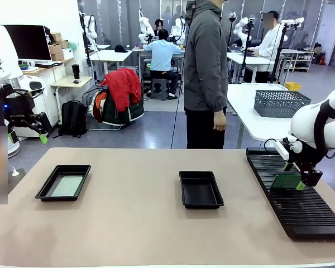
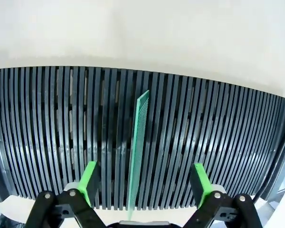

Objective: Inspect and transfer BCBs to ESD trays.
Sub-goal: Pick up the Blank PCB from the PCB Rack and place it in the right ESD tray.

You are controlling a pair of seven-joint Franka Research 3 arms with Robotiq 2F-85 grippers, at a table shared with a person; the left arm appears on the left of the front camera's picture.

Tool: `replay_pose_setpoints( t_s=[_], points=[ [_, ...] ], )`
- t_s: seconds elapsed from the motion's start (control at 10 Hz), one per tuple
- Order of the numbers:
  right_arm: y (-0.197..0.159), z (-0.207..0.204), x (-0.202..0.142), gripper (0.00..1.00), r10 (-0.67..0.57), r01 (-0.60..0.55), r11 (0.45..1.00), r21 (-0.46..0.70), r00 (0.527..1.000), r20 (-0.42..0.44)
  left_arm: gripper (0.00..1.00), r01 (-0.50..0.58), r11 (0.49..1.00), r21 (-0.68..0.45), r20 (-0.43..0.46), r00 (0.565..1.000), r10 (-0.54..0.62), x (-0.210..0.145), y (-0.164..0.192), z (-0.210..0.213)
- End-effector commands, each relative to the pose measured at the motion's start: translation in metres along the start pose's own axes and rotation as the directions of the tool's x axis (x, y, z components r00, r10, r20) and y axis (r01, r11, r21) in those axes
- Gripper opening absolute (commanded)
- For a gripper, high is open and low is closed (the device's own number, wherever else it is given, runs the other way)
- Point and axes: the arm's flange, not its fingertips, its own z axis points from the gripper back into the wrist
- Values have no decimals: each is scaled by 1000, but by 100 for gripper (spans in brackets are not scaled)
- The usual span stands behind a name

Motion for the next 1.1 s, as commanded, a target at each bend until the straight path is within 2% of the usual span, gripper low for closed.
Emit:
replay_pose_setpoints(
  t_s=[0.0,0.6,0.7,1.0],
  points=[
    [6,-5,-3,100,-3,3,999,-36,1000,14,100,6,1000,-3,5,1000,-6,-1,1,-1],
    [18,-11,-1,100,-38,39,997,-72,999,10,100,6,1000,-3,5,1000,-6,-1,1,-1],
    [9,-6,-2,100,-15,15,1000,-22,1000,-10,100,6,1000,-3,5,1000,-6,-1,1,-1],
    [10,-6,0,100,-15,15,1000,-26,1000,-9,100,6,1000,-3,5,1000,-6,-1,1,-1]
  ],
)
